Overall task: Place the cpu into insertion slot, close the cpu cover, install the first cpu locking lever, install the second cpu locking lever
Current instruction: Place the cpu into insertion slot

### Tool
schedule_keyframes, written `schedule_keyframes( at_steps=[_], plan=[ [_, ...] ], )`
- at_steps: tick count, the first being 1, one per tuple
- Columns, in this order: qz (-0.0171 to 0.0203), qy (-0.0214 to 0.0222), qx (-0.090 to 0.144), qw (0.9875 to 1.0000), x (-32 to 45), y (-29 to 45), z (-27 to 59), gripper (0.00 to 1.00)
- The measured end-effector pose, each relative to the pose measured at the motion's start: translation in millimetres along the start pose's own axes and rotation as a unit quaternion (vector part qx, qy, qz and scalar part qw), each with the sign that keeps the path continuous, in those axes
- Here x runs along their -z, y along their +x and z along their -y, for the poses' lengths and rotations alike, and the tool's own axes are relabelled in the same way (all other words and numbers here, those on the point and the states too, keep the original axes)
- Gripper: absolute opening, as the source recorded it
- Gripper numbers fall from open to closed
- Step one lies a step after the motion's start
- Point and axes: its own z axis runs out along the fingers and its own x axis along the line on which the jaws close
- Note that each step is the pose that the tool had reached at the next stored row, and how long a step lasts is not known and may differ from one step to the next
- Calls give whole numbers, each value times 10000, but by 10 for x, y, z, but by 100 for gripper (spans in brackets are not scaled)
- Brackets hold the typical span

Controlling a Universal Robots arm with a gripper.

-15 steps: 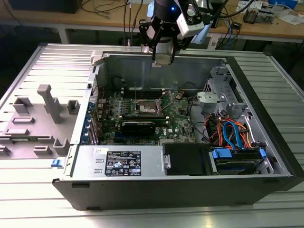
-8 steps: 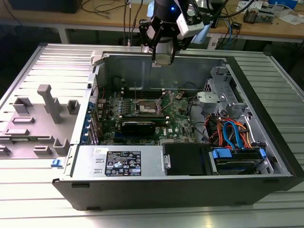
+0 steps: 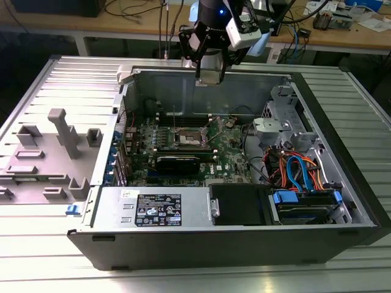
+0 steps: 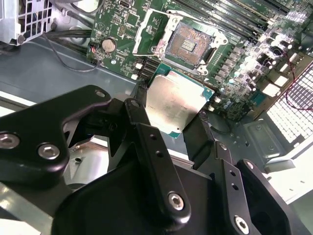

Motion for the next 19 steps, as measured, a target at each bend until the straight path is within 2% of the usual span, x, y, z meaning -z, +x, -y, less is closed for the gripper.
schedule_keyframes(
  at_steps=[14,19],
  plan=[
    [0,-1,-5,10000,1,-1,10,54],
    [12,-3,-135,9999,-3,-1,12,54]
  ],
)
